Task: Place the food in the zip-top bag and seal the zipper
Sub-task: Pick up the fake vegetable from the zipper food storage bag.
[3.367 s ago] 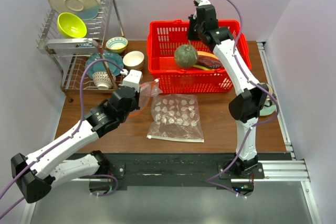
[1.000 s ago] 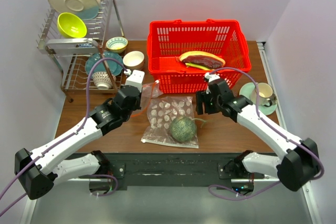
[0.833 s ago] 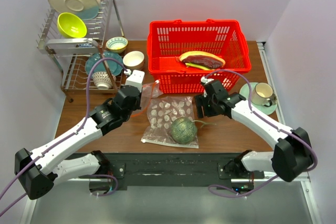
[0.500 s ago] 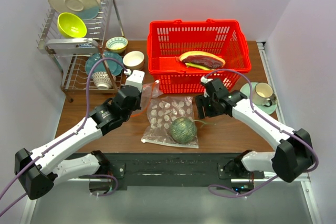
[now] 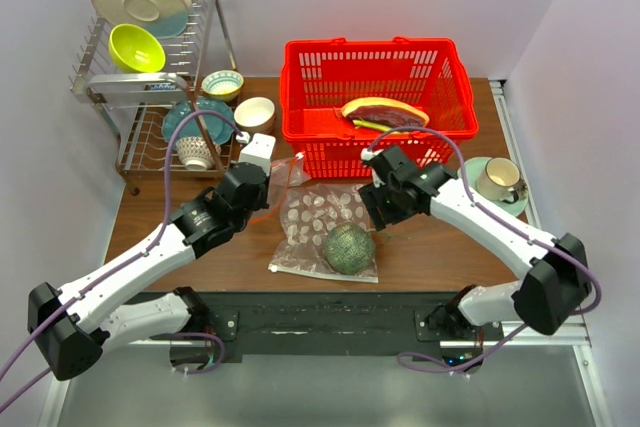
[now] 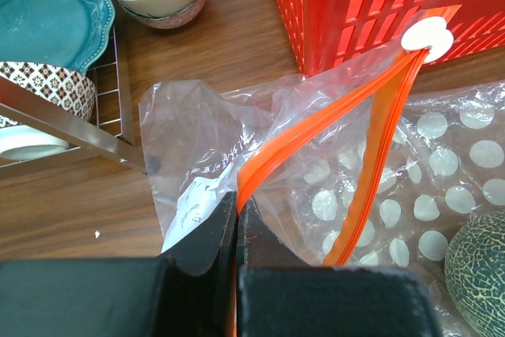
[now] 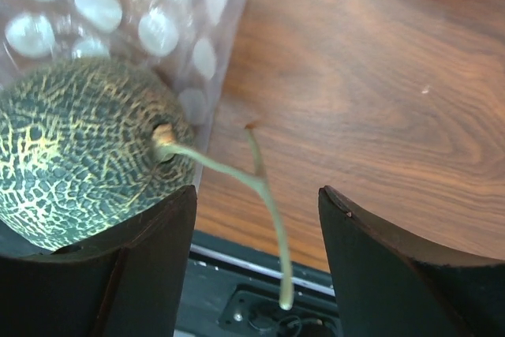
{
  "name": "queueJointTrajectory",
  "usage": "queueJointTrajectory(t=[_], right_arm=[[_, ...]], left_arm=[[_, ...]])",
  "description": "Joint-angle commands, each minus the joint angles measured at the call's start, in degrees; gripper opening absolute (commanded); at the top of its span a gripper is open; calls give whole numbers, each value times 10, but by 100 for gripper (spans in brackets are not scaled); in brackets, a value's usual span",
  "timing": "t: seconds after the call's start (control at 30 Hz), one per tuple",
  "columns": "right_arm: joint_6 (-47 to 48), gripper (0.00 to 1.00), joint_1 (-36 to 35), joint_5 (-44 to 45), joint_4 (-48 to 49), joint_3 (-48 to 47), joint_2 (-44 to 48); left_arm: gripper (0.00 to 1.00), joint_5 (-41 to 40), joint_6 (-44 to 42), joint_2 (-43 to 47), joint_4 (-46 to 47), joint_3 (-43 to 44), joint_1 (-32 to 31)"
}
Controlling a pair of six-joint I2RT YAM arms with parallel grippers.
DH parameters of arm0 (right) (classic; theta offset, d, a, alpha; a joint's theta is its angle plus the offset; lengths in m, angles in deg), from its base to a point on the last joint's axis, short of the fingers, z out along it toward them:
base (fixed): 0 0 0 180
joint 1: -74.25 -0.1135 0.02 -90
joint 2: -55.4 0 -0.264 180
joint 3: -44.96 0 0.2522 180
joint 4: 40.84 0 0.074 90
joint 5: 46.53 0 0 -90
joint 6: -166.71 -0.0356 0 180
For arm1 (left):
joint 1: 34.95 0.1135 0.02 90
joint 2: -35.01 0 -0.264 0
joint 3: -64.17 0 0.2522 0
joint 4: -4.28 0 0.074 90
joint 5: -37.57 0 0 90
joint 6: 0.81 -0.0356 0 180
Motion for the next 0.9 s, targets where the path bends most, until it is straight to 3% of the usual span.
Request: queueJointTrajectory(t=[0.0,0.23,0.47,0.63,0.8,0.87], right_arm=[[14,66,-17,8,-40,-24,-19],[13,66,-52,15,-26,-19,-65],[35,61,-75,-9,74,2,-108],[46,40,-79,-67,118,22,-109],[40,0,-83,-120,136,30,-95],[32,0,-83,-129,145,36,-76]], left_arm=[[0,0,-12,1,21,9,3],[0,-1,-11,16,22,4,3],[0,-2,-11,10,22,6,3],[0,-5,-11,8,22,3,3],[0,-4,-11,3,21,5,3],[0,-3,-11,0,22,5,2]])
